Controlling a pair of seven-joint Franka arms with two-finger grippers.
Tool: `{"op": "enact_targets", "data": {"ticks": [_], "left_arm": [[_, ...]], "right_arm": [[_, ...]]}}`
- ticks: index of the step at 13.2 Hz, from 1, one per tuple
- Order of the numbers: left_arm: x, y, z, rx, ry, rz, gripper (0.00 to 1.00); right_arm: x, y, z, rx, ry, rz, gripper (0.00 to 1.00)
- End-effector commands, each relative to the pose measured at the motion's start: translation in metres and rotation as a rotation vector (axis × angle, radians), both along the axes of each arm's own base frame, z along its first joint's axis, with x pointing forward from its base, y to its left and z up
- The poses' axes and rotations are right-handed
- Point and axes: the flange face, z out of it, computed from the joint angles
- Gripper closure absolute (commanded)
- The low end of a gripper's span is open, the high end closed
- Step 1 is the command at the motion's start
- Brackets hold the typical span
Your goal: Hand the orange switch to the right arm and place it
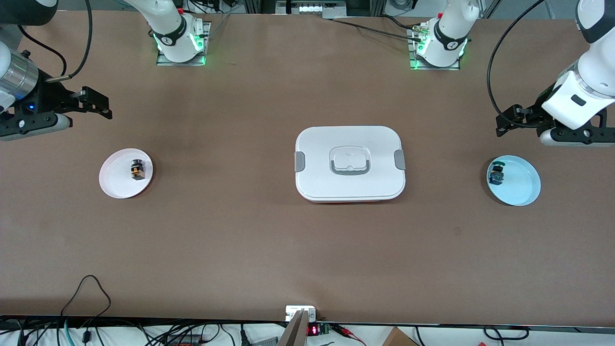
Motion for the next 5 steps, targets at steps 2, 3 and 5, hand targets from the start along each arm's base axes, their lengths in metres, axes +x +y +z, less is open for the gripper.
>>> {"op": "enact_targets", "data": {"ticks": [2, 3, 5], "left_arm": [[-0.0018, -0.0009, 0.0077, -0.01, 0.005, -0.016, 0.0], [-0.0019, -0.0011, 0.0077, -0.011, 0.005, -0.016, 0.0], [-0.0019, -0.0011, 0.0077, -0.011, 0.005, -0.018, 0.0]], "right_arm": [[-0.0021, 0.0162, 0.0115, -0.001, -0.008, 0.015, 0.0], [-0.0018, 0.0143, 0.0129, -0.004, -0.011, 0.014, 0.0], [-0.0015, 0.0084, 0.0165, -0.002, -0.017, 0.003, 0.0]]}}
